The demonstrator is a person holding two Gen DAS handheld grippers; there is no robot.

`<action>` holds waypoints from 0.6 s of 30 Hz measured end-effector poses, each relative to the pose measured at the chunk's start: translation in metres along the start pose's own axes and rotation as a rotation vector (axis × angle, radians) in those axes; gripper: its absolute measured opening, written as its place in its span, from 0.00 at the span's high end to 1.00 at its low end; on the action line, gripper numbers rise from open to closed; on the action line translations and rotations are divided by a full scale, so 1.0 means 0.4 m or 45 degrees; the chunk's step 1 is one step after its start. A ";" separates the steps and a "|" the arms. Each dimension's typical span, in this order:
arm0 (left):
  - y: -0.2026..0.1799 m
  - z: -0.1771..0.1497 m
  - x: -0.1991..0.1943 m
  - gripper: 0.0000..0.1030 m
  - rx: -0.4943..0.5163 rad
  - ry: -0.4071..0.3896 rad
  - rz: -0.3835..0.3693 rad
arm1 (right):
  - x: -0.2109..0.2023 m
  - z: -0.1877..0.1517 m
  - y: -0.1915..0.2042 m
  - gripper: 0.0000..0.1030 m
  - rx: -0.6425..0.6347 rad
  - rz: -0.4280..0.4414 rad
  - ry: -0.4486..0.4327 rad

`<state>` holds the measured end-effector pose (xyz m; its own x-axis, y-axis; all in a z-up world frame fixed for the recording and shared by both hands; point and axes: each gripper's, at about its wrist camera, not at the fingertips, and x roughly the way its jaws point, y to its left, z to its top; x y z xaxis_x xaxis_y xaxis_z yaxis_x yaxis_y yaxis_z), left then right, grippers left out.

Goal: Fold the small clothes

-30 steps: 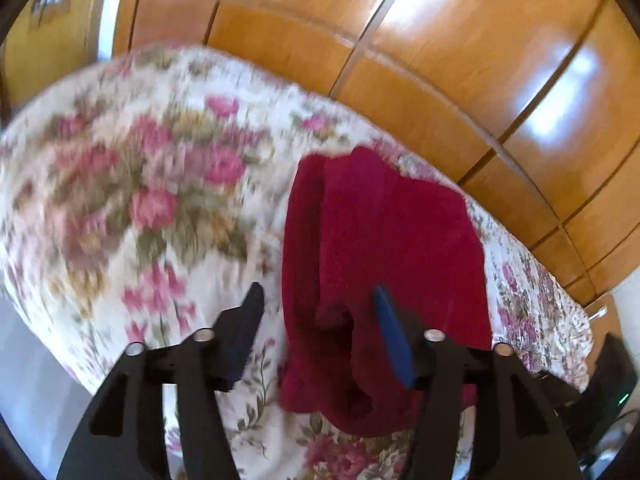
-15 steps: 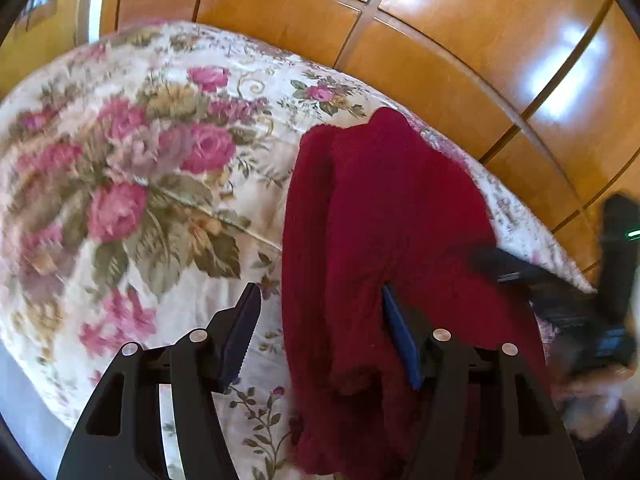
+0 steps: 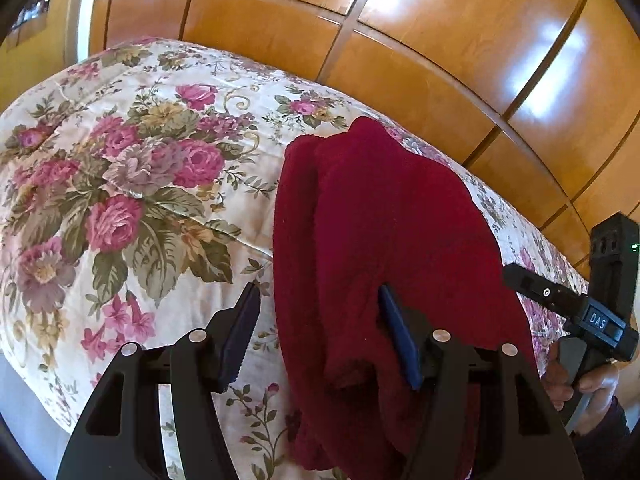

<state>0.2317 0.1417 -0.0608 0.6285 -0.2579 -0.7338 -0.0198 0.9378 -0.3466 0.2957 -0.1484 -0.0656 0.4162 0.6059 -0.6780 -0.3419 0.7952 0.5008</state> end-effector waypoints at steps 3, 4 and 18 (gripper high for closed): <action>-0.001 -0.002 -0.001 0.41 0.004 -0.005 0.000 | 0.014 -0.010 -0.021 0.08 0.065 0.072 0.028; -0.001 -0.003 -0.001 0.41 0.001 -0.005 -0.002 | 0.018 -0.011 -0.026 0.08 0.080 0.090 0.035; 0.067 -0.031 0.044 0.56 -0.257 0.057 -0.337 | 0.078 -0.010 -0.050 0.28 0.180 0.274 0.132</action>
<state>0.2324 0.1596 -0.0904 0.5980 -0.5004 -0.6261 -0.0166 0.7733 -0.6338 0.3122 -0.1454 -0.0989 0.2557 0.7612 -0.5960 -0.2892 0.6485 0.7041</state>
